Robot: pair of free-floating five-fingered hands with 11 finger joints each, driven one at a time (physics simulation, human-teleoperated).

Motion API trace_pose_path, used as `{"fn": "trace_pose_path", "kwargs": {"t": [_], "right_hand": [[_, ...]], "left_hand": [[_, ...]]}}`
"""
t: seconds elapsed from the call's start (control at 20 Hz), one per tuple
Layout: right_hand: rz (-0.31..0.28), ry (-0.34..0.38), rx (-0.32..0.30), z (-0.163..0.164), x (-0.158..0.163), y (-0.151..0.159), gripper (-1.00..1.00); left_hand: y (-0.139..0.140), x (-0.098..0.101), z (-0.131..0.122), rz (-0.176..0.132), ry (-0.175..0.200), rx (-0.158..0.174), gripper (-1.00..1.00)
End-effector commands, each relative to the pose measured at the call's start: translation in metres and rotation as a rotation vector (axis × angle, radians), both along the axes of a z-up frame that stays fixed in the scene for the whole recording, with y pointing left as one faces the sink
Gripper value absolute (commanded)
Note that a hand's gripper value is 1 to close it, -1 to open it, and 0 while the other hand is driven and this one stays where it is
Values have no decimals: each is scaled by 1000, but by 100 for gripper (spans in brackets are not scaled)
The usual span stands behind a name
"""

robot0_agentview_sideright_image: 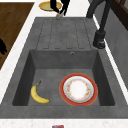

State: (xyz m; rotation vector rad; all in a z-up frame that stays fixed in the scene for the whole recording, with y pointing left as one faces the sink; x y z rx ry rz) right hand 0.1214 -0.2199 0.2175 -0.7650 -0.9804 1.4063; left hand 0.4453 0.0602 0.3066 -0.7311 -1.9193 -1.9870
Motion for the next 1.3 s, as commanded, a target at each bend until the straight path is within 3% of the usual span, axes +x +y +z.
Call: {"fn": "trace_pose_path", "kwargs": {"t": [0.0, 0.3, 0.85, 0.95, 1.0, 1.05, 1.1, 1.25], "right_hand": [[0, 0, 0, 0, 0, 0, 0], [0, 0, 0, 0, 0, 0, 0], [0, 0, 0, 0, 0, 0, 0], [0, 0, 0, 0, 0, 0, 0], [0, 0, 0, 0, 0, 0, 0], [0, 0, 0, 0, 0, 0, 0], [0, 0, 0, 0, 0, 0, 0], [0, 0, 0, 0, 0, 0, 0]], "left_hand": [[22, -12, 6, 5, 7, 25, 100], [63, -21, 29, 0, 37, 36, 100], [134, -50, 54, 10, 30, 35, 100], [127, -66, 50, 41, 0, 55, 100], [116, -70, 42, 28, -47, 58, 100], [117, -75, 31, 46, -49, 52, -100], [109, -76, 27, 85, -15, 49, -100], [96, -80, 12, 69, 0, 58, -100]]}}
